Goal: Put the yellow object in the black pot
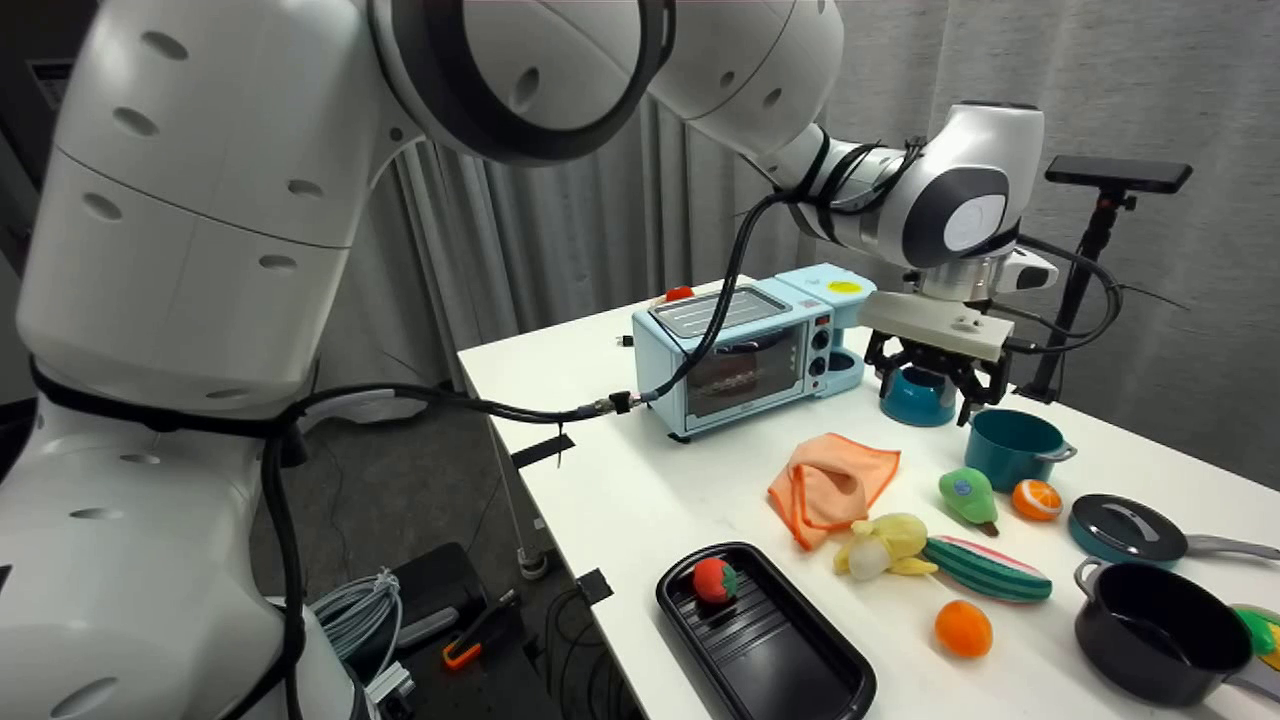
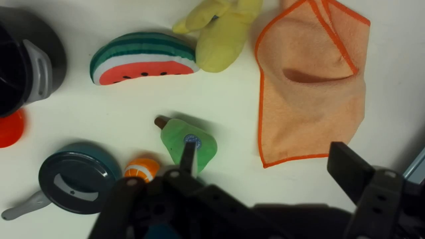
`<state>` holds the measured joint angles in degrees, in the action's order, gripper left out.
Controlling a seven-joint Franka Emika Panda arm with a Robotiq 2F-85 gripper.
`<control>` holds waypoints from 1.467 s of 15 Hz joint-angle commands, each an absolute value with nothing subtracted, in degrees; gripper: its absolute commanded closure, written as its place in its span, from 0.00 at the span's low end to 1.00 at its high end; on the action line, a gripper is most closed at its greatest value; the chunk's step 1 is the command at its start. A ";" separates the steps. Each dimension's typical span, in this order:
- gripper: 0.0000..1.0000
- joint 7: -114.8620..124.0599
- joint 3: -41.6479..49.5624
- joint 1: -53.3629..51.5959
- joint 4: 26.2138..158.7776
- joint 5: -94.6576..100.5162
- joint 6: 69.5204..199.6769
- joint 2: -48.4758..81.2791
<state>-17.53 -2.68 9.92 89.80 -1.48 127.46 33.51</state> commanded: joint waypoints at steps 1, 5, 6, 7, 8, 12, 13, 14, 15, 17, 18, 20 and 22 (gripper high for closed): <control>0.00 -17.79 -2.04 9.41 89.64 -1.92 127.26 33.51; 0.00 -17.79 -2.04 9.41 89.64 -1.92 127.26 33.51; 0.00 -17.79 -2.04 9.41 89.64 -1.92 127.26 33.51; 0.00 -17.79 -2.04 9.41 89.64 -1.92 127.26 33.51; 0.00 -17.79 -2.04 9.41 89.64 -1.92 127.26 33.51; 0.00 -17.79 -2.04 9.40 89.64 -1.92 127.26 33.51; 0.00 -17.79 -2.04 9.41 89.64 -1.92 127.26 33.51; 0.00 -17.00 -1.57 8.88 89.67 -1.13 127.63 33.87; 0.00 -16.35 -1.21 8.57 89.82 -0.80 127.58 34.08; 0.00 -15.24 -0.39 8.00 90.89 0.11 127.93 34.40; 0.00 -14.76 -0.04 7.82 91.42 0.55 127.97 34.51; 0.00 -13.87 0.63 7.70 92.81 1.32 127.89 34.74; 0.00 -13.25 1.35 7.64 94.40 2.18 128.19 34.94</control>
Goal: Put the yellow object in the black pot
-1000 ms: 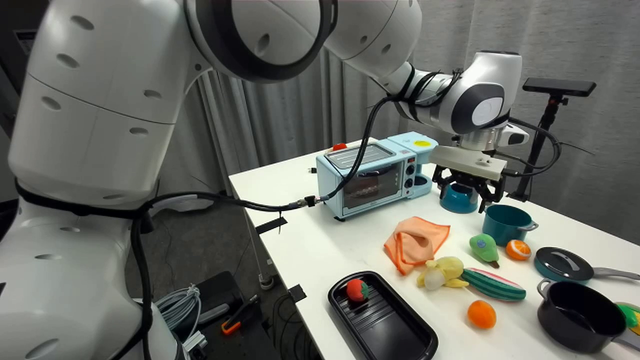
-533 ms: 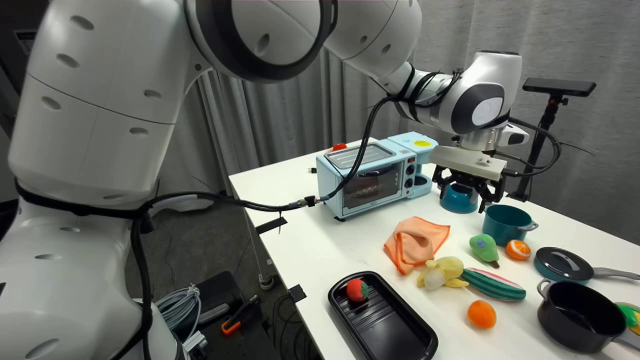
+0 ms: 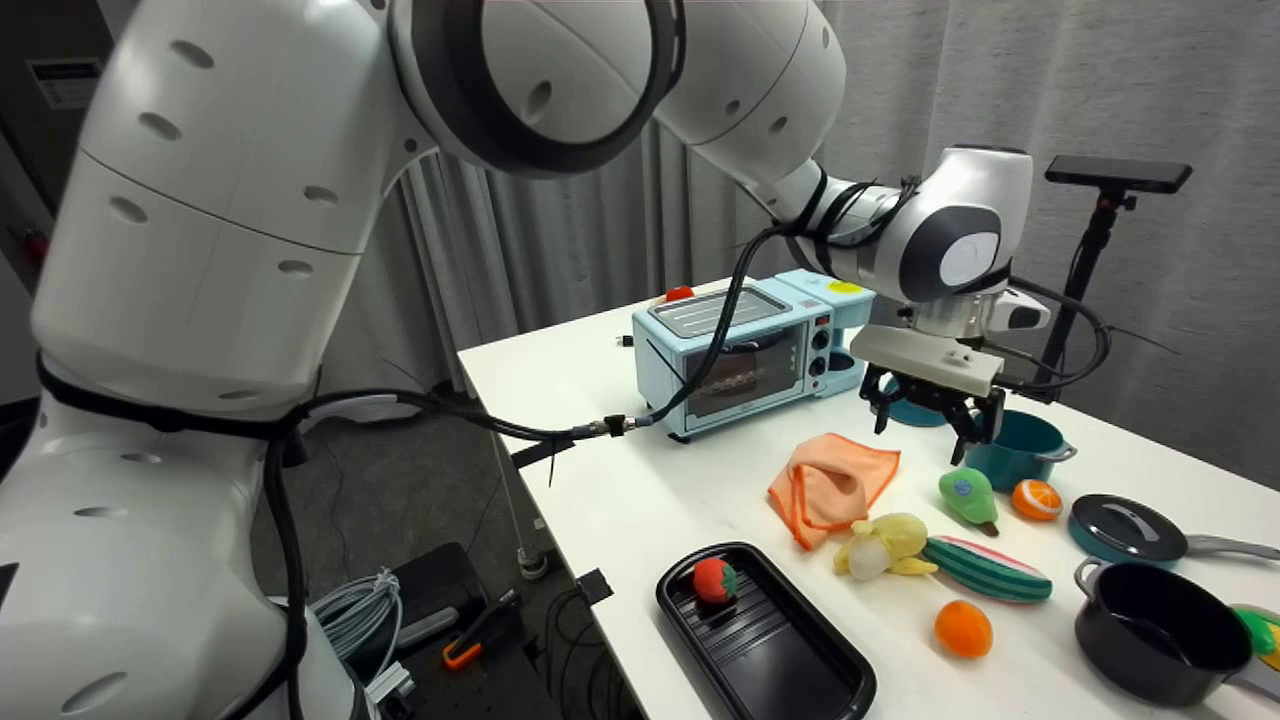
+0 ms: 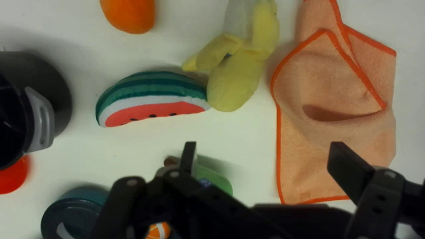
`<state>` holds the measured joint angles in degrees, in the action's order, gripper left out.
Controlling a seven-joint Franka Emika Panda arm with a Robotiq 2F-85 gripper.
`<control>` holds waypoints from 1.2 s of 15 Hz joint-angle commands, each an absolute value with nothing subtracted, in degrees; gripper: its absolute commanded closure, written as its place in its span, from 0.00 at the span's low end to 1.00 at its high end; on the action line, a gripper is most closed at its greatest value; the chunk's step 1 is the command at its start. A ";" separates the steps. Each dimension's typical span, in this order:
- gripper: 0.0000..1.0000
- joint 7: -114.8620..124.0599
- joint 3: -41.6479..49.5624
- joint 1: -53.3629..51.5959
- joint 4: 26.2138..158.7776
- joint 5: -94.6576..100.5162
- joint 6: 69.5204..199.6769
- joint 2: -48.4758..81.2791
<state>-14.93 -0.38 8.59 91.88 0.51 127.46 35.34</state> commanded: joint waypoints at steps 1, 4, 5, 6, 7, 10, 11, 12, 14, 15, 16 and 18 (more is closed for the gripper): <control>0.00 -13.33 1.47 7.82 95.24 2.30 128.48 35.02; 0.00 -13.28 1.89 8.11 97.87 2.46 129.47 35.49; 0.00 -13.49 1.85 8.31 98.57 2.21 129.84 35.82; 0.00 -13.66 1.84 8.44 99.18 2.07 130.50 36.41; 0.00 -13.77 1.85 8.52 99.73 2.03 131.44 36.99; 0.00 -14.34 1.46 8.94 100.42 1.58 135.15 39.55; 0.00 -14.63 1.40 9.05 100.42 1.68 136.46 40.42; 0.00 -14.85 1.30 9.12 100.30 1.74 137.79 41.33; 0.00 -15.67 0.51 9.75 99.90 1.06 139.99 42.99; 0.00 -15.99 -0.07 10.18 99.59 0.47 140.23 43.63; 0.00 -15.95 -0.30 10.20 99.63 0.37 140.73 44.07; 0.00 -15.88 -0.60 10.03 99.79 0.63 141.30 44.58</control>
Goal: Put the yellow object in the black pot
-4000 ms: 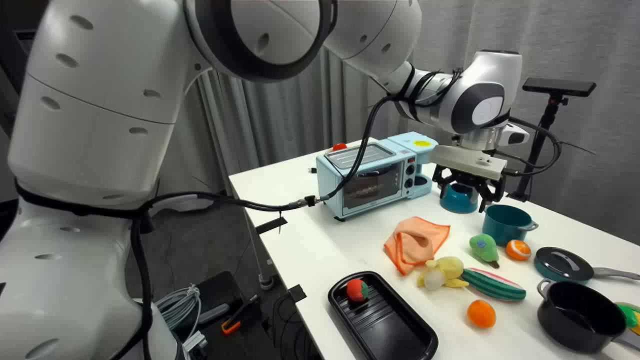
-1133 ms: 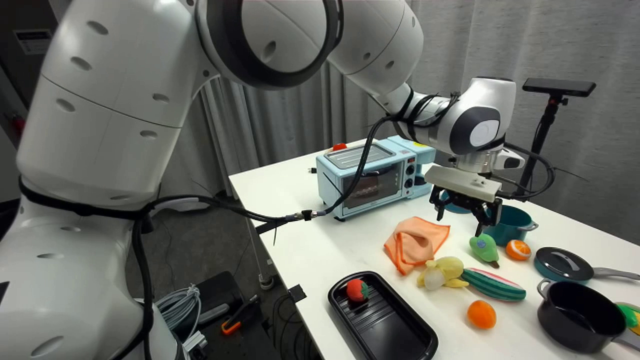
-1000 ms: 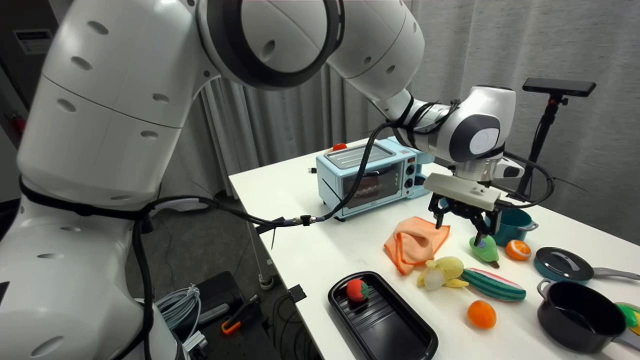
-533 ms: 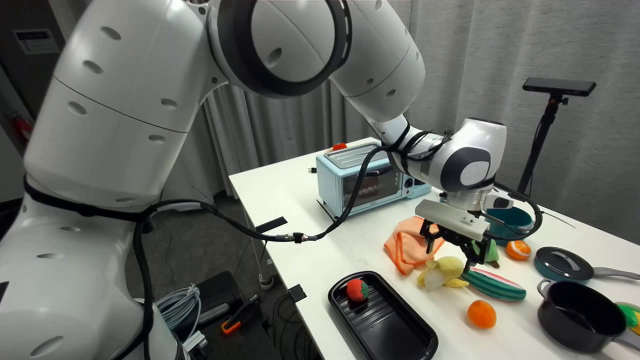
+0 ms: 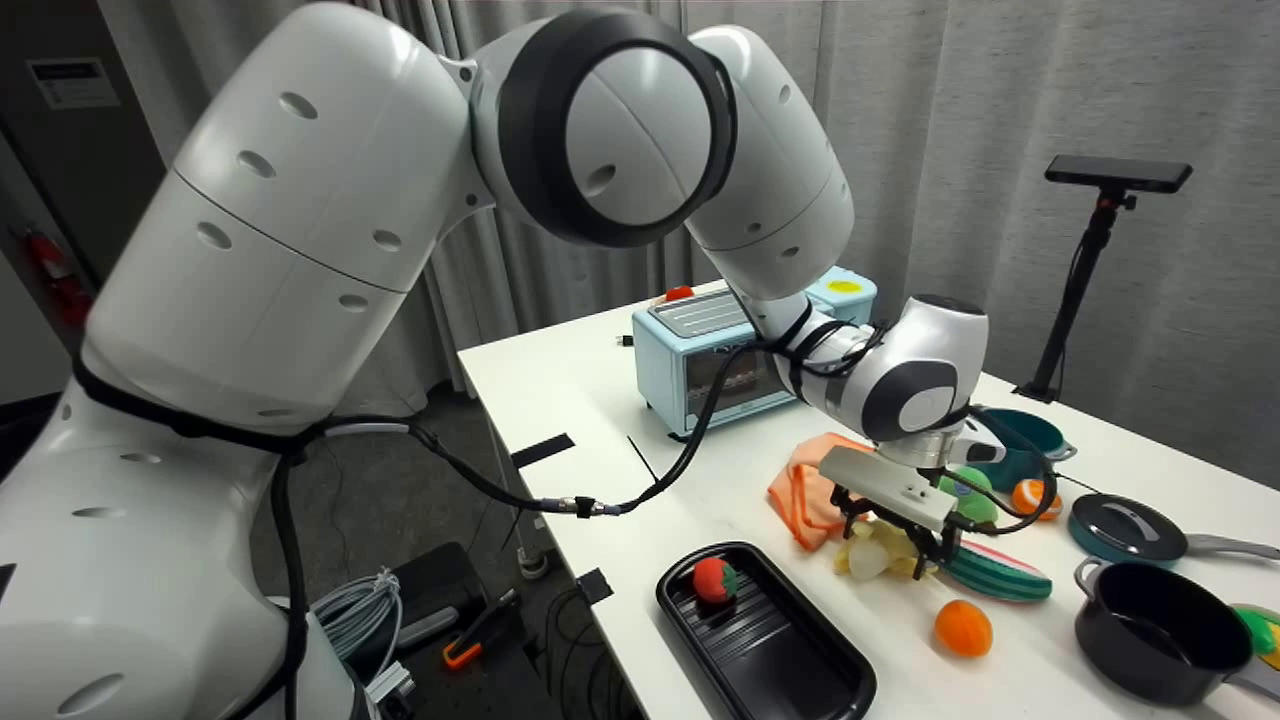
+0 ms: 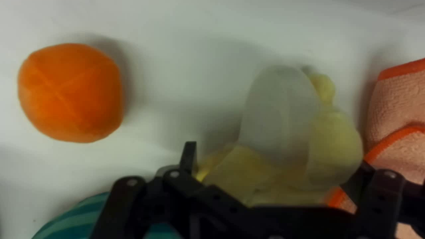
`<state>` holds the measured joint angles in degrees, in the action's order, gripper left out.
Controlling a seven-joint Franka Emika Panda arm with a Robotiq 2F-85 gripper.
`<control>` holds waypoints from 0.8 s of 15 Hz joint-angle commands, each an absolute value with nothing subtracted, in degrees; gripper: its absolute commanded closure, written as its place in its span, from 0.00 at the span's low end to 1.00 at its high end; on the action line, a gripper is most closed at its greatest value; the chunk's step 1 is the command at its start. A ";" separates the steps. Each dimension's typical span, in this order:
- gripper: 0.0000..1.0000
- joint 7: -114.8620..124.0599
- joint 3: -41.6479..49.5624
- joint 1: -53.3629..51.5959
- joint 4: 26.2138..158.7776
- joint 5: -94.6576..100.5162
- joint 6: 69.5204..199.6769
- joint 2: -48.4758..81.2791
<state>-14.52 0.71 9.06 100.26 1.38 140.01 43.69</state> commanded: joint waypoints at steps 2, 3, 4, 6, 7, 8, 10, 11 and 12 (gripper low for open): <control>0.19 -15.69 -0.77 9.83 99.84 0.83 141.84 44.78; 0.26 -15.58 -0.85 9.81 99.81 0.82 141.92 44.83; 0.32 -15.49 -0.85 9.82 99.75 0.83 141.97 44.74; 0.48 -15.35 -0.69 9.83 99.58 0.94 141.94 44.66; 0.55 -15.22 -0.57 9.88 99.47 0.93 141.88 44.58; 0.63 -15.17 -0.50 9.96 99.50 0.92 141.84 44.47; 0.78 -15.09 -0.42 10.18 99.42 0.83 141.86 44.43; 0.84 -15.01 -0.38 10.22 99.37 0.82 141.80 44.39; 0.92 -15.06 -0.39 10.25 99.44 0.85 141.86 44.29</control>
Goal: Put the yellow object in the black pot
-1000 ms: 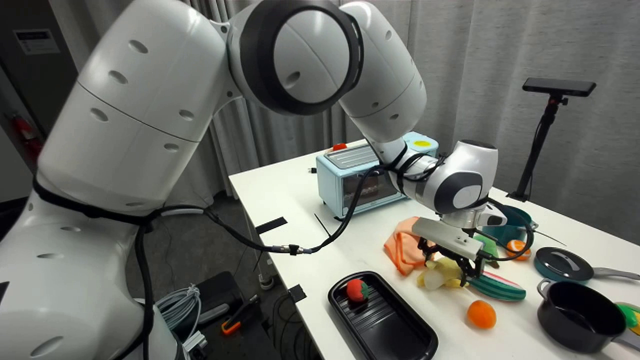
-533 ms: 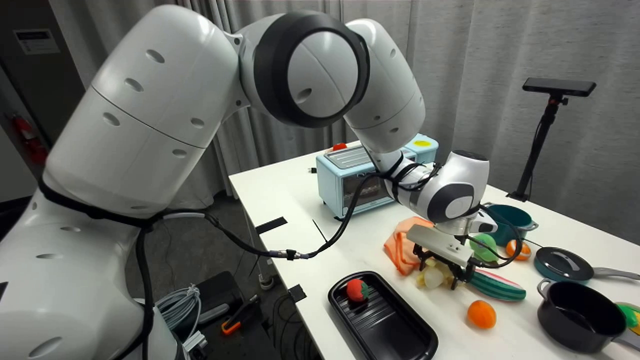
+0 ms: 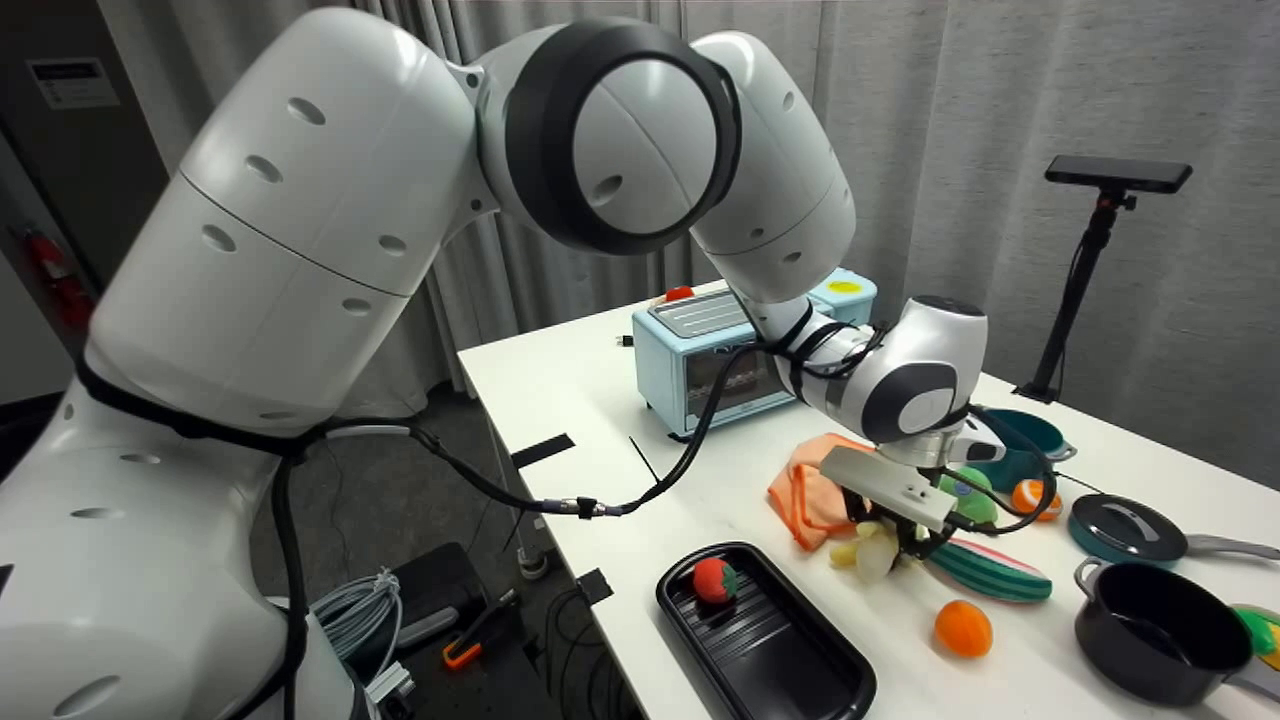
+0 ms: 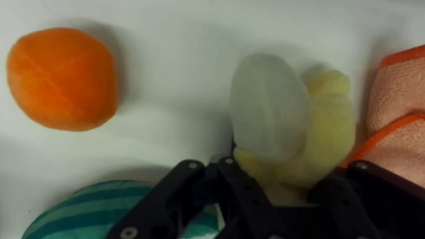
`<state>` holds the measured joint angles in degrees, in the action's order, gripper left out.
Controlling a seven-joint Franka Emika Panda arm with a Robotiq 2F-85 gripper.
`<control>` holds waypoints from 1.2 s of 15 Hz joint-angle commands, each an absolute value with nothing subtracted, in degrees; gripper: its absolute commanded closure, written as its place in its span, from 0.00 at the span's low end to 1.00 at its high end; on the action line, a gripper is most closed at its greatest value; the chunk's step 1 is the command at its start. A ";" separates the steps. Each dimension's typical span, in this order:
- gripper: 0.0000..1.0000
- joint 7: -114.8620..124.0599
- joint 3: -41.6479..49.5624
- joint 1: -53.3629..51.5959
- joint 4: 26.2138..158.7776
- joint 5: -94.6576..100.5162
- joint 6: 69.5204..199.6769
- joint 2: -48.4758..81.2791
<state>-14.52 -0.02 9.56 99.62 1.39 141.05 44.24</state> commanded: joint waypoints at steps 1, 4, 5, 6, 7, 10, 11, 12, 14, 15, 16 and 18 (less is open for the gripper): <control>0.98 -14.92 -0.22 10.07 99.63 1.07 142.17 44.11; 0.96 -14.65 0.10 9.80 99.59 1.40 142.01 43.95; 0.98 -14.55 0.14 9.75 99.60 1.42 141.93 43.83; 0.96 -14.34 0.25 9.63 99.61 1.49 141.67 43.58; 0.96 -14.32 0.31 9.55 99.65 1.59 141.60 43.30; 0.96 -14.35 0.49 9.46 99.08 1.85 140.99 42.83; 0.96 -14.43 0.41 9.54 98.94 1.74 140.71 42.56; 0.96 -14.40 0.45 9.52 98.84 1.75 140.55 42.26; 0.96 -14.39 0.48 9.54 98.52 1.70 140.28 41.71; 0.96 -14.63 0.23 9.80 98.44 1.37 139.69 41.20; 0.96 -14.55 0.32 9.76 98.38 1.41 139.66 40.78; 0.96 -14.61 0.24 9.90 98.04 1.18 139.32 39.96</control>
